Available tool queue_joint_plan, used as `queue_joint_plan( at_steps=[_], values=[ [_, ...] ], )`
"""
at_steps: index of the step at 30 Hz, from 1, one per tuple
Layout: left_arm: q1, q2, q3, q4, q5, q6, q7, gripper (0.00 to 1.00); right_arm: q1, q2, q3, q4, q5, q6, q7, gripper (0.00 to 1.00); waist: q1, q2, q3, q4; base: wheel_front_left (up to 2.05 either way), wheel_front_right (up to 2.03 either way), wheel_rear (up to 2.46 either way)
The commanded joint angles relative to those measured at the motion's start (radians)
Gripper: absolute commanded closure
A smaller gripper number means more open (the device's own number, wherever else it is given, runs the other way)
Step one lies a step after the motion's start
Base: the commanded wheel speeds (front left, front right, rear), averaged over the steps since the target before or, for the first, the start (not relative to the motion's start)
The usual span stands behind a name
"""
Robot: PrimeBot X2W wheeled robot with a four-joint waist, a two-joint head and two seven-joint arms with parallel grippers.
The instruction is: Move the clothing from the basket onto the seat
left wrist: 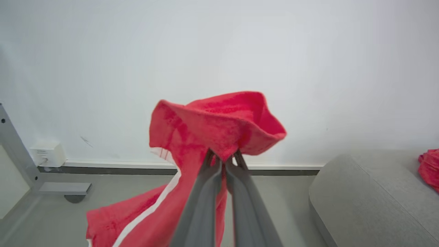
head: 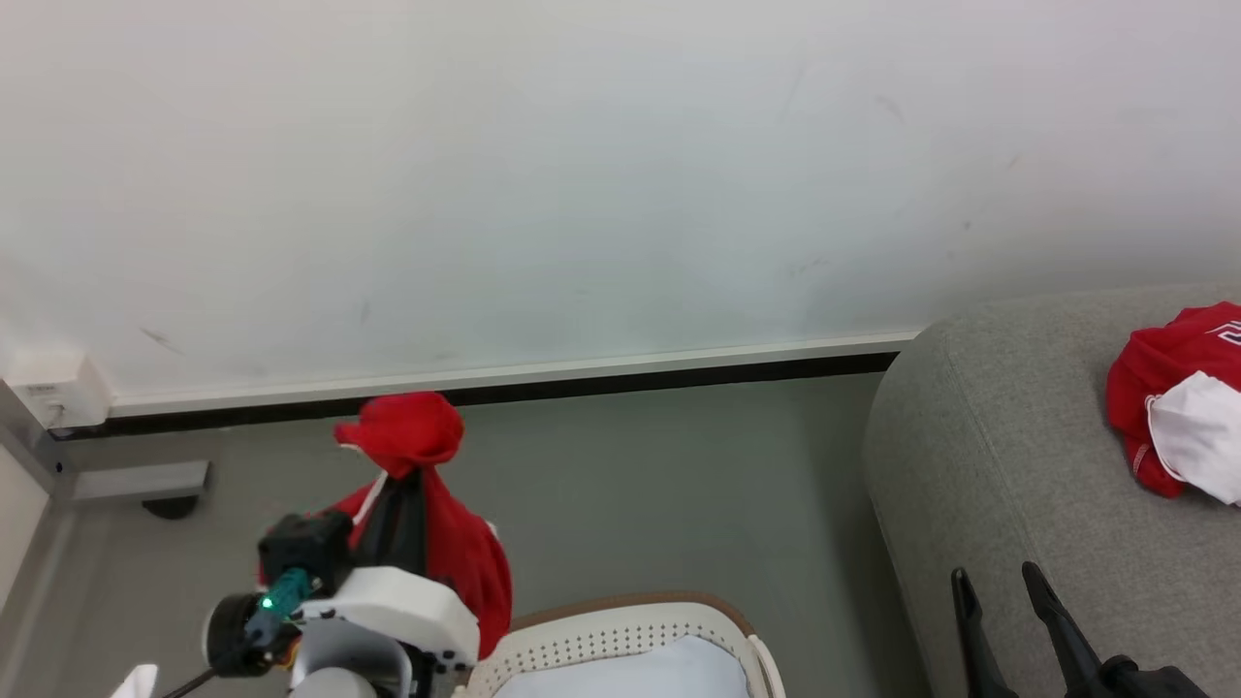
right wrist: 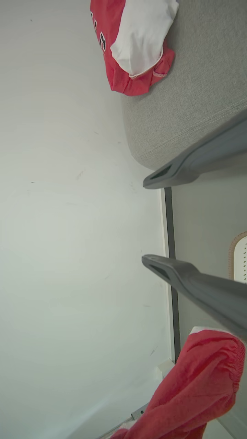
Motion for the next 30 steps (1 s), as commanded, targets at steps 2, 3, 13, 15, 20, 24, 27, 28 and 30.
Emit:
queue_joint_plan(
  at_steps=[2,3,13,15,20,24,27,28,30],
  values=[
    [0.015,0.021,0.016,-0.050,0.013,0.018,-0.003,1.00,0.017,-0.003,0.001,0.007,-0.012,-0.002,-0.002,0.00,0.0002,-0.0001,-0.012,-0.001,0.00,0.00,0.00],
    [0.021,0.026,0.021,-0.070,0.012,0.027,0.001,1.00,0.019,-0.003,0.002,0.009,-0.012,-0.002,-0.002,0.00,0.0002,-0.0001,-0.017,-0.001,0.00,0.00,0.00],
    [0.058,0.069,0.040,-0.214,0.025,0.069,0.040,1.00,0.039,-0.003,0.011,0.025,-0.011,-0.002,-0.002,0.00,0.0002,-0.0001,-0.062,-0.015,0.00,0.00,0.00],
    [0.064,0.076,0.037,-0.234,0.028,0.073,0.051,1.00,0.043,-0.003,0.010,0.028,-0.013,-0.002,-0.002,0.00,0.0002,-0.0001,-0.072,-0.018,0.00,0.00,0.00],
    [0.064,0.087,0.033,-0.275,0.034,0.080,0.069,1.00,0.056,-0.003,0.003,0.037,-0.024,-0.002,-0.002,0.00,0.0002,-0.0001,-0.088,-0.024,0.00,0.00,0.00],
    [0.058,0.095,0.032,-0.303,0.039,0.085,0.081,1.00,0.060,-0.003,0.002,0.037,-0.022,-0.002,-0.002,0.00,0.0002,-0.0001,-0.091,-0.030,0.00,0.00,0.00],
    [0.061,0.098,0.030,-0.316,0.041,0.090,0.089,1.00,0.062,-0.003,0.007,0.036,-0.021,-0.002,-0.002,0.00,0.0002,-0.0001,-0.091,-0.034,0.00,0.00,0.00],
    [0.062,0.099,0.030,-0.321,0.042,0.092,0.089,1.00,0.063,-0.003,0.009,0.036,-0.020,-0.002,-0.002,0.00,0.0002,-0.0001,-0.090,-0.035,0.00,0.00,0.00],
    [0.065,0.102,0.028,-0.328,0.042,0.092,0.093,1.00,0.062,-0.003,0.012,0.035,-0.018,-0.002,-0.002,0.00,0.0002,-0.0001,-0.089,-0.038,0.00,0.00,0.00]
  ],
)
